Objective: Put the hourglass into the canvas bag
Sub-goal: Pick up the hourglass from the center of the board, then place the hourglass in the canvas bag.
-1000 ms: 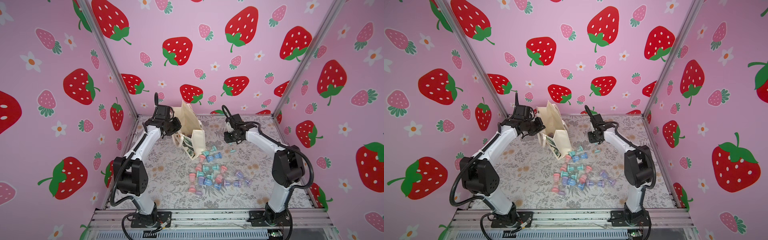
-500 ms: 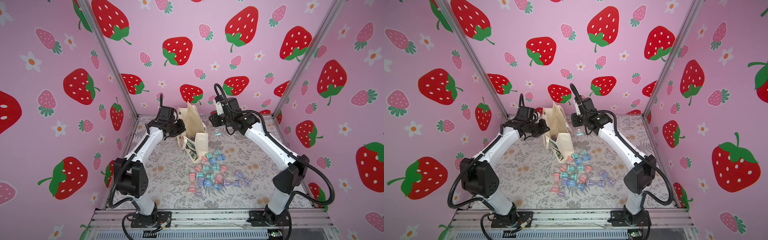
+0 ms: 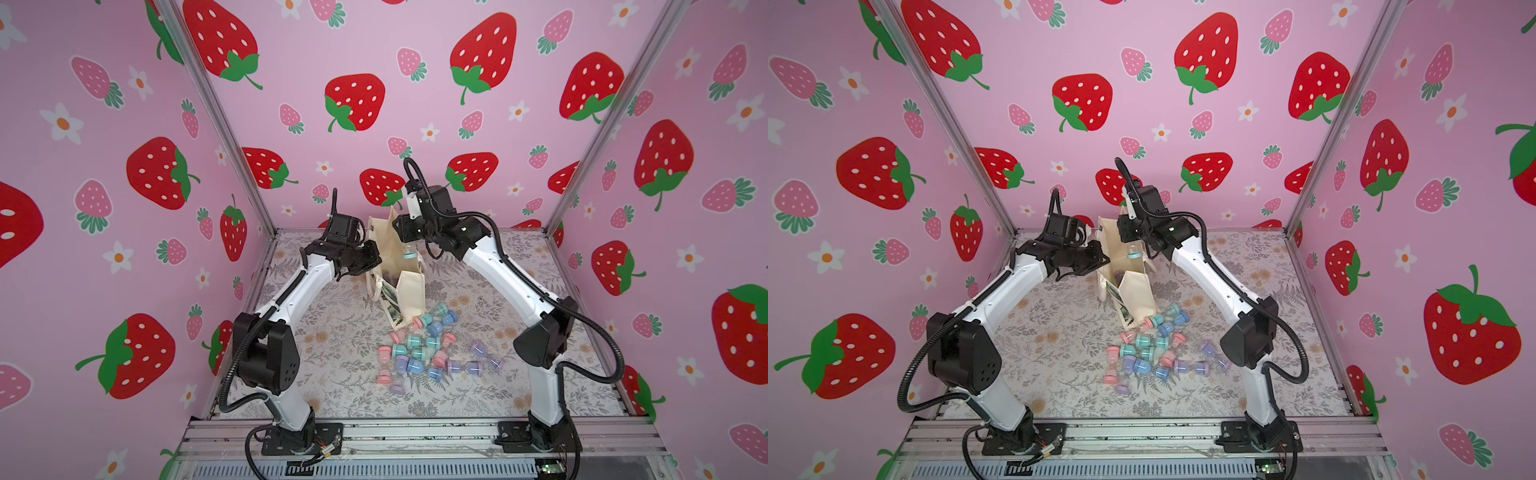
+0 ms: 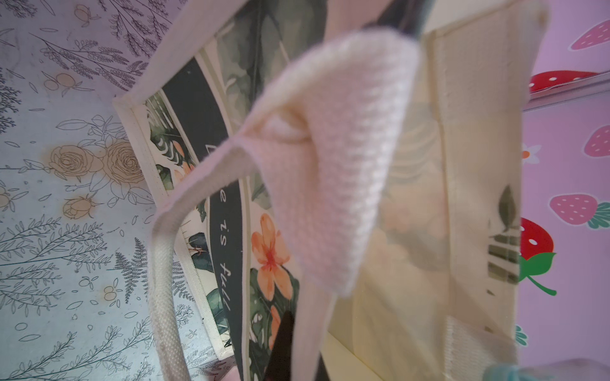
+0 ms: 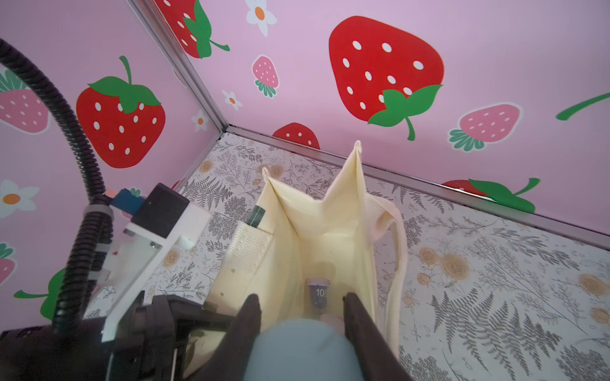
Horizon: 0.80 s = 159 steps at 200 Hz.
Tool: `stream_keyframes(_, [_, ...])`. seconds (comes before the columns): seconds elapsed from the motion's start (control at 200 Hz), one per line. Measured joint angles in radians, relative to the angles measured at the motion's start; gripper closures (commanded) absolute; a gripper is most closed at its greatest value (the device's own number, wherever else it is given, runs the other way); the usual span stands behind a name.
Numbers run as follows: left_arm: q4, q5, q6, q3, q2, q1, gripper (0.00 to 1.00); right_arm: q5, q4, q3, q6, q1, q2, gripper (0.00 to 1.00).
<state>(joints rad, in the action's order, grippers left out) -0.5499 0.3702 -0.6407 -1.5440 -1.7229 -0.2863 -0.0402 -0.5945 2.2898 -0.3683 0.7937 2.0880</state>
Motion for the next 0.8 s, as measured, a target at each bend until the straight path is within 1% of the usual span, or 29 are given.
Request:
stream_keyframes(0.075, [0.003,0.000,-0.006,-0.005,-0.004,0.000,1.00,0.005,-0.006,0.058,-0.001,0.005,0.061,0.77])
stream_keyframes(0.145, [0.008,0.000,-0.011,-0.005,-0.004,0.000,1.00,0.005,-0.006,0.080,-0.001,0.008,0.103,0.77])
stream_keyframes(0.39, [0.016,-0.003,-0.035,-0.005,-0.004,0.000,1.00,-0.026,-0.027,0.080,0.010,0.010,0.203,0.77])
stream_keyframes(0.56, [0.029,-0.005,-0.046,-0.002,-0.004,0.000,1.00,-0.071,-0.027,0.061,0.029,0.010,0.229,0.77])
stream_keyframes(0.795, [0.037,-0.039,-0.057,0.005,-0.004,0.000,1.00,-0.098,-0.013,0.049,0.037,0.010,0.317,0.76])
